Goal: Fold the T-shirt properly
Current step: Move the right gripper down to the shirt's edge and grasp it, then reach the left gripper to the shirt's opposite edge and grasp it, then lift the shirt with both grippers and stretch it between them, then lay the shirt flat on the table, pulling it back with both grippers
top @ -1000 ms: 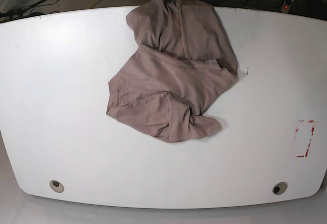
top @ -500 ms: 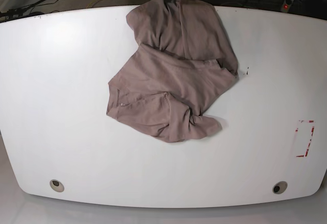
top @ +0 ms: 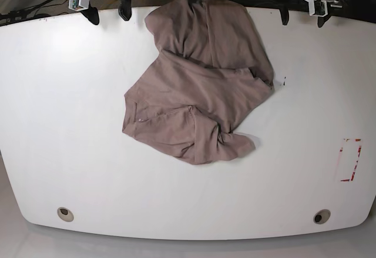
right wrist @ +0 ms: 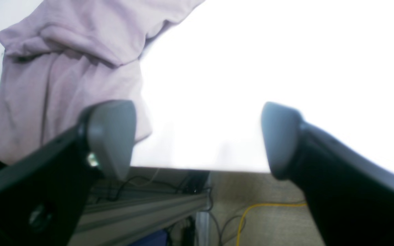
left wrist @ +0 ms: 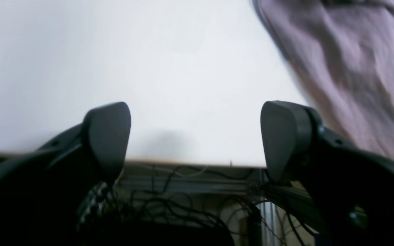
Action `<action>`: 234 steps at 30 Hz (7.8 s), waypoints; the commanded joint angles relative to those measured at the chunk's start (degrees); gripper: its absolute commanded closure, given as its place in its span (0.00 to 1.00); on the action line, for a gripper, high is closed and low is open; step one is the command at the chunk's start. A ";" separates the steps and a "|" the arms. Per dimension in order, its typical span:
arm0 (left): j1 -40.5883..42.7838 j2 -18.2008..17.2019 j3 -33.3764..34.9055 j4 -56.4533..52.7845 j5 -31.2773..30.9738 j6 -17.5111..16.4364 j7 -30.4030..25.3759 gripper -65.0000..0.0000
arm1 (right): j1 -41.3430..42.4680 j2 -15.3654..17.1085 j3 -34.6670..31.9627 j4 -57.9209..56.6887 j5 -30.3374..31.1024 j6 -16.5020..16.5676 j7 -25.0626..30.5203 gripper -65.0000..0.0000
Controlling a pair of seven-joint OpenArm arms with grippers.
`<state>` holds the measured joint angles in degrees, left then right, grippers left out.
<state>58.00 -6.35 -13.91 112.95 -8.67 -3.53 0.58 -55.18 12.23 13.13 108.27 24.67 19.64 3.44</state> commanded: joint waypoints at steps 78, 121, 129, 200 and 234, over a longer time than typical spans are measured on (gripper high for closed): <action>-8.99 -8.64 13.25 0.68 -5.09 -10.58 15.11 0.14 | 48.36 -4.45 -1.13 -19.70 21.00 -1.57 -50.43 1.00; -25.43 -8.73 24.15 -8.11 -14.67 -12.07 36.65 0.43 | 46.96 -3.31 -1.30 -16.80 21.00 -1.57 -50.43 1.00; -27.01 -8.73 26.18 -9.69 -14.59 -12.07 36.65 0.91 | 46.96 -3.22 -1.30 -16.71 21.00 -1.57 -50.43 1.00; -105.34 -32.64 5.34 2.26 -15.11 -25.00 74.01 0.99 | 114.03 19.46 -20.64 -31.13 26.19 3.00 -50.52 1.00; -55.49 -25.87 5.34 2.61 -14.76 -29.92 77.79 0.99 | 63.31 17.00 -1.92 -21.98 33.49 6.52 -53.68 1.00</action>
<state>1.83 -30.96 -7.16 114.83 -24.69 -33.50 78.00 8.86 28.38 9.06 84.51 57.23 26.00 -51.96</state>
